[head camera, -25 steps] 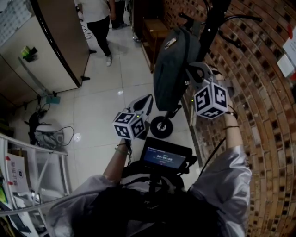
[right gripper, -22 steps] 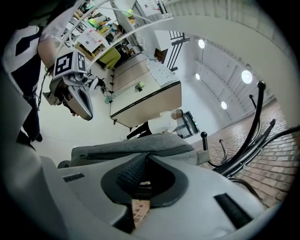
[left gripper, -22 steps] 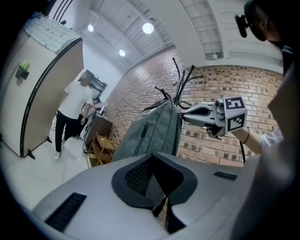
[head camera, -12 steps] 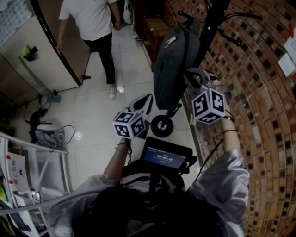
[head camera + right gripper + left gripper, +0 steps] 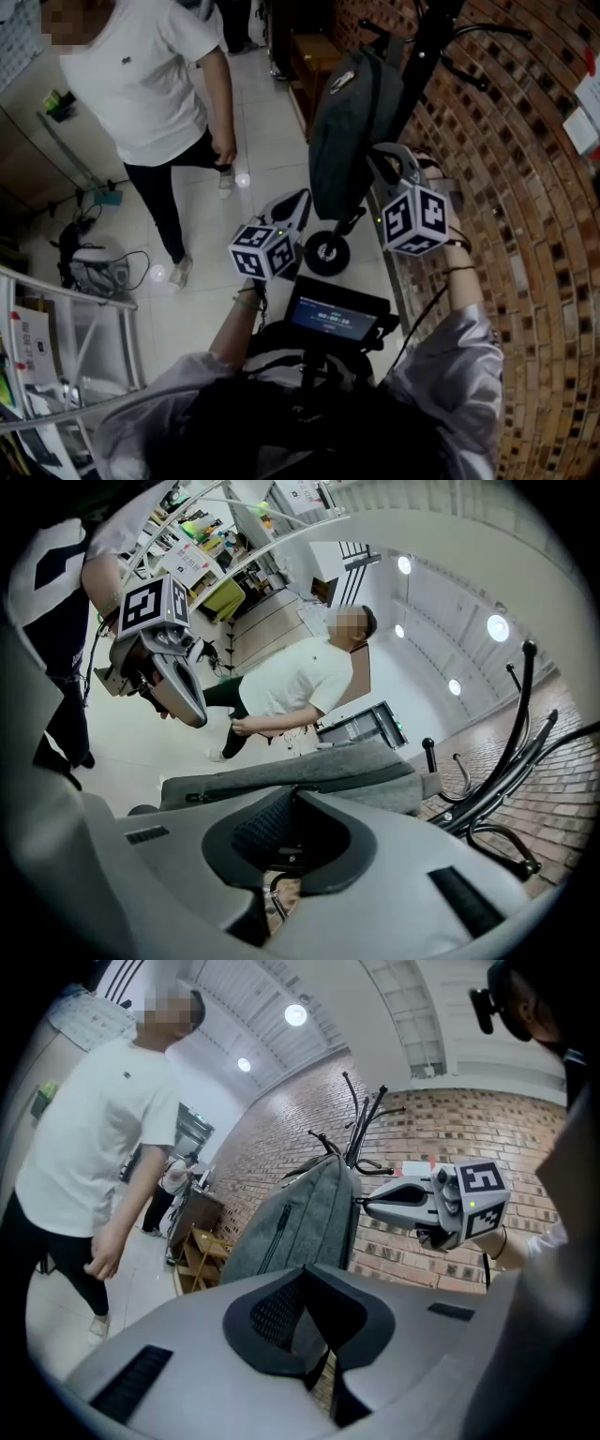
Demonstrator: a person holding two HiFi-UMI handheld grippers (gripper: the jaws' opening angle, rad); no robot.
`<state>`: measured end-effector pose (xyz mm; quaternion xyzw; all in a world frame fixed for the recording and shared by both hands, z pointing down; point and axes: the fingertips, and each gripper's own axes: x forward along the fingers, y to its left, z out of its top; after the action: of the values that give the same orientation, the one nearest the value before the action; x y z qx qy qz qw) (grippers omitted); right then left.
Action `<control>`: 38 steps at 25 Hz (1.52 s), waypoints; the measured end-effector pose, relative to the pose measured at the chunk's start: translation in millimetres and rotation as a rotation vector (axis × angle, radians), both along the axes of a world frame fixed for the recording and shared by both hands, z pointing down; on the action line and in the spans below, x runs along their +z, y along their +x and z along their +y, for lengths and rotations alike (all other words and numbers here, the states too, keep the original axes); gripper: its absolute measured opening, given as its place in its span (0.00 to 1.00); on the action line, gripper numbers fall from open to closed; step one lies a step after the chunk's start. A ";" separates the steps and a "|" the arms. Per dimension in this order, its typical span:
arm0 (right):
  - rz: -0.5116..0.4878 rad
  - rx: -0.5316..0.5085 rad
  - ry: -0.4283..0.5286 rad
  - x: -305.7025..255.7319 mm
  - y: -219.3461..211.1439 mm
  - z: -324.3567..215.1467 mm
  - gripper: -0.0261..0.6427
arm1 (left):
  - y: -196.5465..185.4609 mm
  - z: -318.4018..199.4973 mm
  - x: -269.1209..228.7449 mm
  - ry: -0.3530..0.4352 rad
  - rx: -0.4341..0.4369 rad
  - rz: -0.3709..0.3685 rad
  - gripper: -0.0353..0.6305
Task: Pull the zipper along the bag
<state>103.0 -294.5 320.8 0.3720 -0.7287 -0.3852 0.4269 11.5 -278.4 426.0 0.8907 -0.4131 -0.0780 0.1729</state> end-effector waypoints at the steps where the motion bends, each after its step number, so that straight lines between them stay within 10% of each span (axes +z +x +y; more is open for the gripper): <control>1: 0.002 -0.001 -0.001 1.6 0.1 0.2 0.07 | 0.4 -0.1 0.1 0.000 -0.001 0.000 0.06; 38: 0.032 -0.034 -0.117 84.1 -7.6 27.6 0.08 | 7.0 -4.5 5.5 -0.013 -0.012 -0.017 0.06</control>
<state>95.4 -266.9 404.9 0.3280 -0.7492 -0.3550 0.4530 18.5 -282.9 431.5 0.8877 -0.4205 -0.0687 0.1747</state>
